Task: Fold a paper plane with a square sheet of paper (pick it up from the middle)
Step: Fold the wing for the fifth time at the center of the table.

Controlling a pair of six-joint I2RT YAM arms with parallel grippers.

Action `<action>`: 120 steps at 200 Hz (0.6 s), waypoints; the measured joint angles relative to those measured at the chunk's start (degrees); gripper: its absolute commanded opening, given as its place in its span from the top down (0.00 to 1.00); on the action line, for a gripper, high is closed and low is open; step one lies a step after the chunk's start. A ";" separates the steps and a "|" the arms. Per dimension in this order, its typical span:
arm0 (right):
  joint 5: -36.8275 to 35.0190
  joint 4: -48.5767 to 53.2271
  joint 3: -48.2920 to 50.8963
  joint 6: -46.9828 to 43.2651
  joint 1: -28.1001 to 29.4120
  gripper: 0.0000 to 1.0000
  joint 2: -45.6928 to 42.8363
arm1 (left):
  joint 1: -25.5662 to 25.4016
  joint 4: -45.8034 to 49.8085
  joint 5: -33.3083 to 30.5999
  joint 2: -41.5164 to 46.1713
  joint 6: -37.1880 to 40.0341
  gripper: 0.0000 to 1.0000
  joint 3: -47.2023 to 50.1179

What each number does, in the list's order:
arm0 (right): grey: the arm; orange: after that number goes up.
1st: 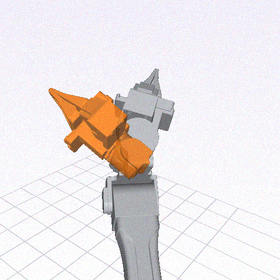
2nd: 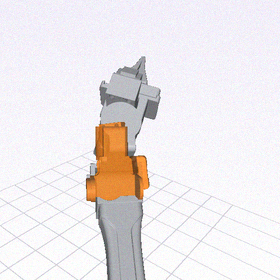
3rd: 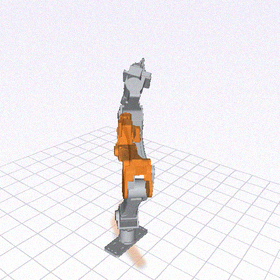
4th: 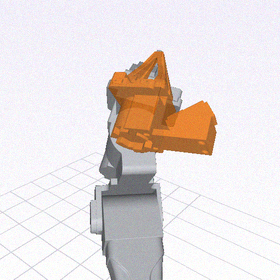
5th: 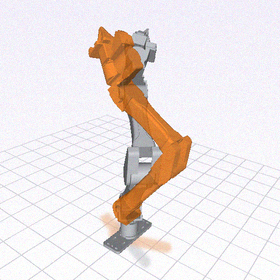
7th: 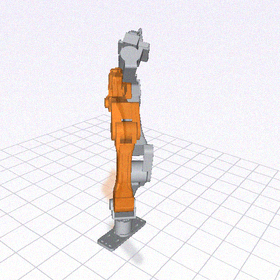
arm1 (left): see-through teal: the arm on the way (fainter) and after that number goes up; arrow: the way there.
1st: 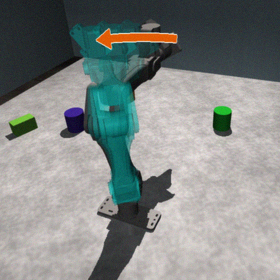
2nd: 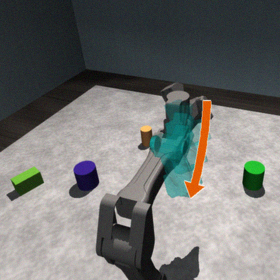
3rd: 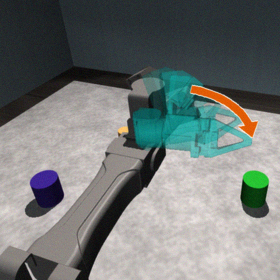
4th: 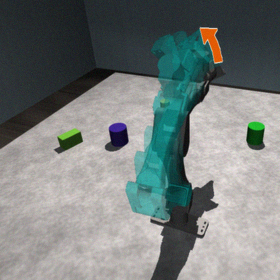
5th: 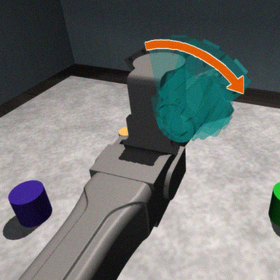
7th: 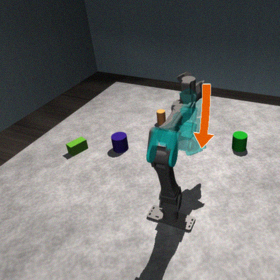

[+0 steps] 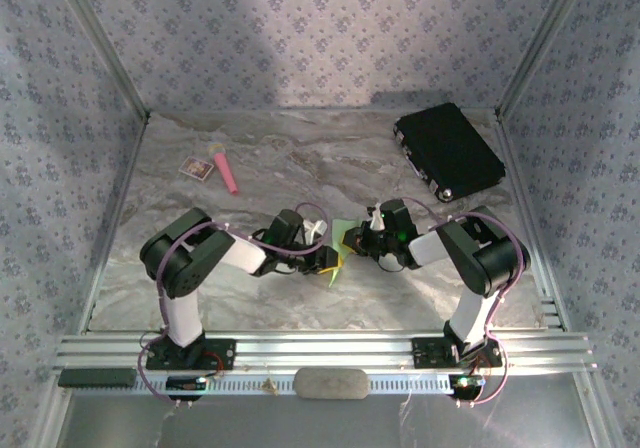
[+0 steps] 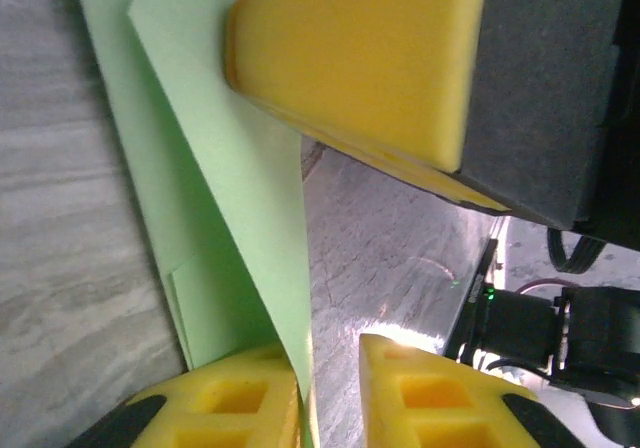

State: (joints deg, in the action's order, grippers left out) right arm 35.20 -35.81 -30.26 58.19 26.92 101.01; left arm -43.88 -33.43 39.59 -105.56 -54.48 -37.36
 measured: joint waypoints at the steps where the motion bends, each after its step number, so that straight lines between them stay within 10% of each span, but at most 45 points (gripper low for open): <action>1: 0.00 0.02 -0.02 -0.02 0.00 0.98 0.00 | -0.04 0.31 -0.02 0.07 0.15 0.78 -0.09; 120: -0.28 0.92 -0.33 -0.26 0.11 0.98 -0.13 | -2.32 16.09 -5.99 3.82 9.94 0.80 -3.76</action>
State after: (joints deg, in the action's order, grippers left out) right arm 34.92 -34.89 -30.59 57.93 27.03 100.88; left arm -46.19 -17.34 33.61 -101.73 -44.53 -41.12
